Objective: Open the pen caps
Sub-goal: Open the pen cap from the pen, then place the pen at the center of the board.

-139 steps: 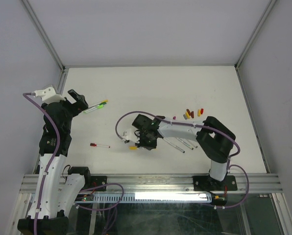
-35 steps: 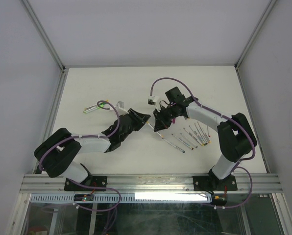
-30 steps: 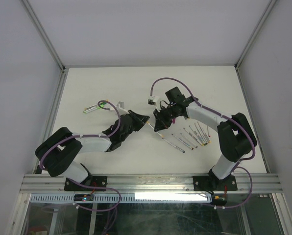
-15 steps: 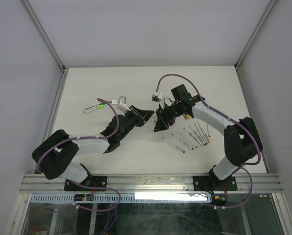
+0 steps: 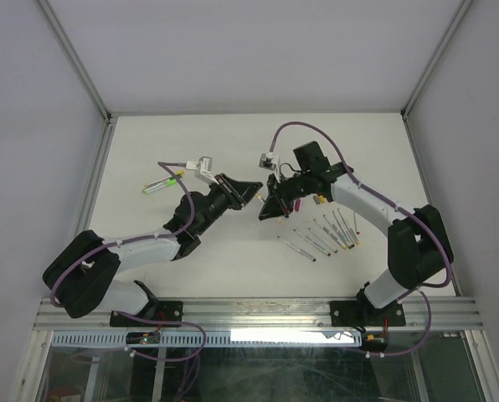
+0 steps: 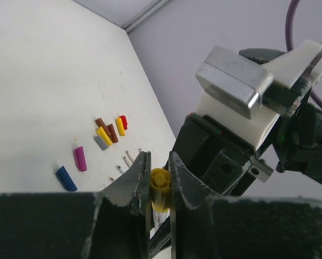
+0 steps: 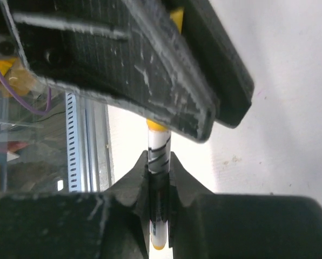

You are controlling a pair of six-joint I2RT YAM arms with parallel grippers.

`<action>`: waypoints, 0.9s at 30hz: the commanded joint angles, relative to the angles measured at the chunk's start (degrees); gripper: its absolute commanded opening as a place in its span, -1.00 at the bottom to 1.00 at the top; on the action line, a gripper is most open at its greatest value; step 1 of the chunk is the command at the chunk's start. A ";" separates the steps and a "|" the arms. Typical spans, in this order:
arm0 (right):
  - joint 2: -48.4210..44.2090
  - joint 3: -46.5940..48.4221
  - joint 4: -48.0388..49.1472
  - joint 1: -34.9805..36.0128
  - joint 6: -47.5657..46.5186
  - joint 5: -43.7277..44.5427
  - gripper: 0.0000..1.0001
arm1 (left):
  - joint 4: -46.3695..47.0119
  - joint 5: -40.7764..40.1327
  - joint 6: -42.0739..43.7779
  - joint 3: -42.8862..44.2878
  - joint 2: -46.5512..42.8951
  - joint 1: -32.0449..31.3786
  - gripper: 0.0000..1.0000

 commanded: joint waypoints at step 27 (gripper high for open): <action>5.43 -4.32 -16.65 17.14 3.47 41.08 -1.00 | -22.59 -1.72 -5.99 -14.17 -36.40 20.64 -1.00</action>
